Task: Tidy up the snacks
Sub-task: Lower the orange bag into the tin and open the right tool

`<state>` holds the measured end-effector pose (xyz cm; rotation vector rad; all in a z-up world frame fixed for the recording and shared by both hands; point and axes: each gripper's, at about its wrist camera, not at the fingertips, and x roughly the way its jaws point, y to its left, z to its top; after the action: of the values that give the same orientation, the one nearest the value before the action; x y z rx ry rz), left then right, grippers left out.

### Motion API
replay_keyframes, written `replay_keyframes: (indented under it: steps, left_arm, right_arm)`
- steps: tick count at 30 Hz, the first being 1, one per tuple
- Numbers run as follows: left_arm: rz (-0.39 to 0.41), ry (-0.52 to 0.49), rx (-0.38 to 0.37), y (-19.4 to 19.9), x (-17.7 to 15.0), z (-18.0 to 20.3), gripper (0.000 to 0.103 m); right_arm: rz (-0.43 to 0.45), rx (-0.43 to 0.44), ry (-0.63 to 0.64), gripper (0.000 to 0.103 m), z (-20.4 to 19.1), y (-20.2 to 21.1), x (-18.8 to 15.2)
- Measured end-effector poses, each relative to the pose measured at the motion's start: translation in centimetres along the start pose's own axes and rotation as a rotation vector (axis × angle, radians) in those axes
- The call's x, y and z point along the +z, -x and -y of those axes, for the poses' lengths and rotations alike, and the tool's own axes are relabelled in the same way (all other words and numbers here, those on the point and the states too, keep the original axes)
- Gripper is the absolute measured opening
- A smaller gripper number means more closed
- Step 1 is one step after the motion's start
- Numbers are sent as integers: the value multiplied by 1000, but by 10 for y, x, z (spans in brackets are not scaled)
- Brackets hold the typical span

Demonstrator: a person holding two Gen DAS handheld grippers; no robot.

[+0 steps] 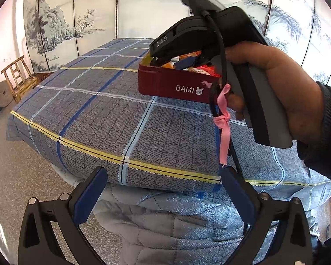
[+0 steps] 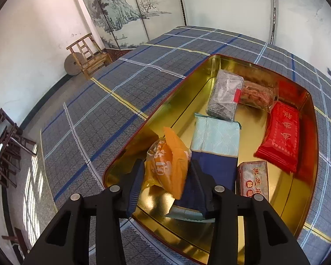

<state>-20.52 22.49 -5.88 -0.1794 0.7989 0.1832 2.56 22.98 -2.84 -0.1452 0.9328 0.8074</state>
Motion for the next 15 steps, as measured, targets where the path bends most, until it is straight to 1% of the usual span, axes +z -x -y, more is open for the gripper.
replay_keyframes:
  steps: [1, 3, 4, 6, 7, 8, 9, 10, 11, 13, 15]
  left_arm:
    - [4, -5, 2, 1, 0, 1, 102]
    - [9, -12, 6, 1, 2, 4, 102]
    - [10, -18, 8, 1, 3, 5, 102]
    - [16, -32, 10, 1, 7, 9, 102]
    - [22, -40, 7, 1, 10, 12, 102]
    - [27, -49, 1, 1, 12, 15, 102]
    - [34, -61, -8, 2, 16, 20, 102]
    - [44, -77, -17, 1, 22, 26, 102]
    - [51, -91, -28, 0, 27, 33, 102]
    - [61, -130, -64, -4, 40, 53, 102]
    - [54, -163, -111, -12, 54, 74, 102]
  right_arm:
    - [38, 6, 2, 46, 1, 10, -1]
    - [117, 42, 6, 54, 9, 36, -2]
    - [160, 56, 2, 56, 16, 52, -4]
    - [257, 48, -18, 65, 38, 86, -12]
    - [295, 32, -40, 73, 54, 102, -18]
    - [330, 11, -73, 78, 76, 119, -27]
    - [349, -15, -106, 80, 97, 133, -36]
    - [362, -62, -145, 80, 121, 146, -46]
    - [371, -125, -197, 80, 151, 160, -59]
    - [386, -223, -305, 80, 207, 186, -83]
    - [393, -352, -411, 80, 262, 212, -113]
